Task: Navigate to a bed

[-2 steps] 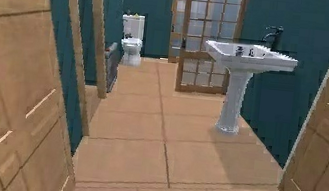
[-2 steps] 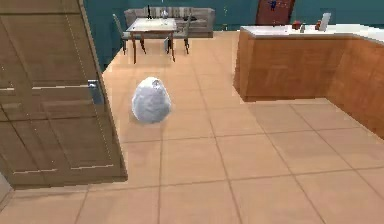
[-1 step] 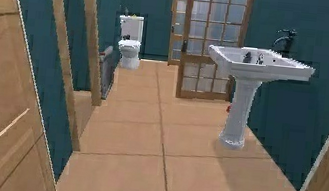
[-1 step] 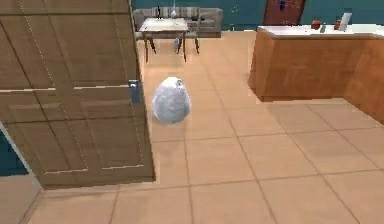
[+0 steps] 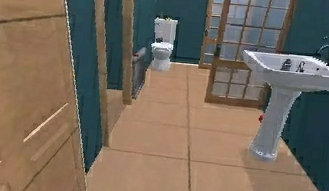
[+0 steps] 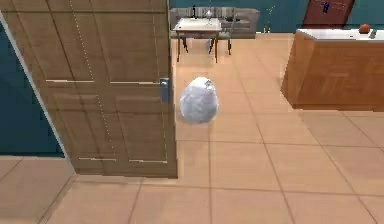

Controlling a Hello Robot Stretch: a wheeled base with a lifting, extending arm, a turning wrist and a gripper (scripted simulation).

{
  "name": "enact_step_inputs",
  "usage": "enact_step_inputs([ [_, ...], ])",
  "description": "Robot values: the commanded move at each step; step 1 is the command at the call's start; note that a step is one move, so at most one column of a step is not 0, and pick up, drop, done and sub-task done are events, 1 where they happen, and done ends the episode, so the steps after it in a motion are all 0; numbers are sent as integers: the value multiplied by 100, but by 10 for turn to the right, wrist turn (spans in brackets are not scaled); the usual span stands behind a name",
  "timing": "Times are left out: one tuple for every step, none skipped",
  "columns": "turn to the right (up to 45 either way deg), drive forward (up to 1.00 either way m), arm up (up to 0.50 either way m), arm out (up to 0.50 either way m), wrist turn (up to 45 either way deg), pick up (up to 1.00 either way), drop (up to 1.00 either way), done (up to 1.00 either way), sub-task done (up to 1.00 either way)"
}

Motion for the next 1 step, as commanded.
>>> enact_step_inputs([
  [0, 100, 0, 0, 0, 0, 0, 0, 0],
])
